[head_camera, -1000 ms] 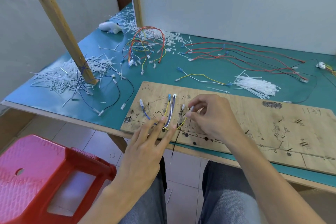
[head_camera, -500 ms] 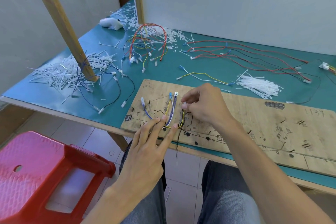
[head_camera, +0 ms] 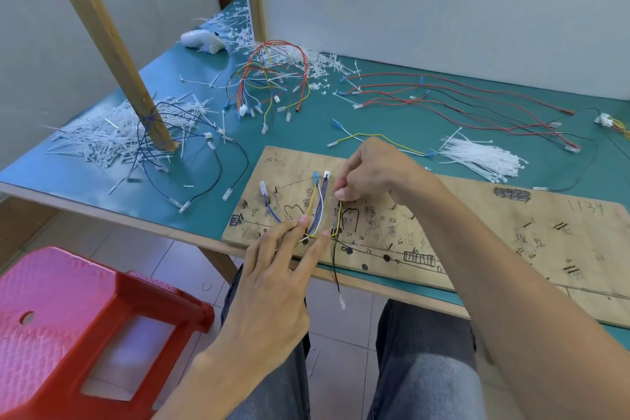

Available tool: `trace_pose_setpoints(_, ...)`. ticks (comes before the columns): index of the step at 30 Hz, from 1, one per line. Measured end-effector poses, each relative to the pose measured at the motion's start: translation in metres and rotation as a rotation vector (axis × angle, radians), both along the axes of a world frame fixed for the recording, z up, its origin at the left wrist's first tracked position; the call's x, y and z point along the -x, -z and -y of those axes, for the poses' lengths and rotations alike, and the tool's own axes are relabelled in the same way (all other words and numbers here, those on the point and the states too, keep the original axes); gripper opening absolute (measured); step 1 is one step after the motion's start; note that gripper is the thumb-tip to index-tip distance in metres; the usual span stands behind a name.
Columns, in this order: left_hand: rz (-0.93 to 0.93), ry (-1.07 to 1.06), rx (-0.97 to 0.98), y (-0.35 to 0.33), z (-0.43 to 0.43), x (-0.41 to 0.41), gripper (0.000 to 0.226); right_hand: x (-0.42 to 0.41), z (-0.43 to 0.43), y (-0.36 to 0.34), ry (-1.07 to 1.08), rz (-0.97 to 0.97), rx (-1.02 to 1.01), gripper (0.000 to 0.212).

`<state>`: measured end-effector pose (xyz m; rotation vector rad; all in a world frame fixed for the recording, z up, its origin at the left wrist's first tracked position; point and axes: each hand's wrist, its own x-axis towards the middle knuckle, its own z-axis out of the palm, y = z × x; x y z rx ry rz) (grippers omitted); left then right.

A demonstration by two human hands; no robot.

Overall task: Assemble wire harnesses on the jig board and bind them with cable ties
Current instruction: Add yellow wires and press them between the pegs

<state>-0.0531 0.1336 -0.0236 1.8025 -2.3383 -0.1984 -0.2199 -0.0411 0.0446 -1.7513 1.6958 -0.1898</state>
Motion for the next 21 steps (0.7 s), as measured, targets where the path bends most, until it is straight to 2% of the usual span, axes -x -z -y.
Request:
trace_pose_setpoints(6, -0.006, -0.007, -0.011, -0.002, 0.0, -0.002, 0.1, -0.003, -0.005, 0.005, 0.046, -0.171, 0.167, 0.015)
trace_pose_setpoints(13, -0.01, -0.015, -0.012, -0.002, -0.001, 0.0, 0.101, -0.006, -0.03, 0.013, 0.054, -0.195, 0.318, 0.001)
trace_pose_setpoints(18, 0.011, -0.008, 0.016, -0.002, 0.001, 0.0, 0.099, 0.001, -0.066, 0.04, 0.07, -0.21, 0.626, 0.01)
trace_pose_setpoints(21, 0.026, -0.004, 0.03, -0.002, 0.001, 0.001, 0.099, 0.009, -0.079, 0.05, 0.012, -0.203, 0.654, 0.015)
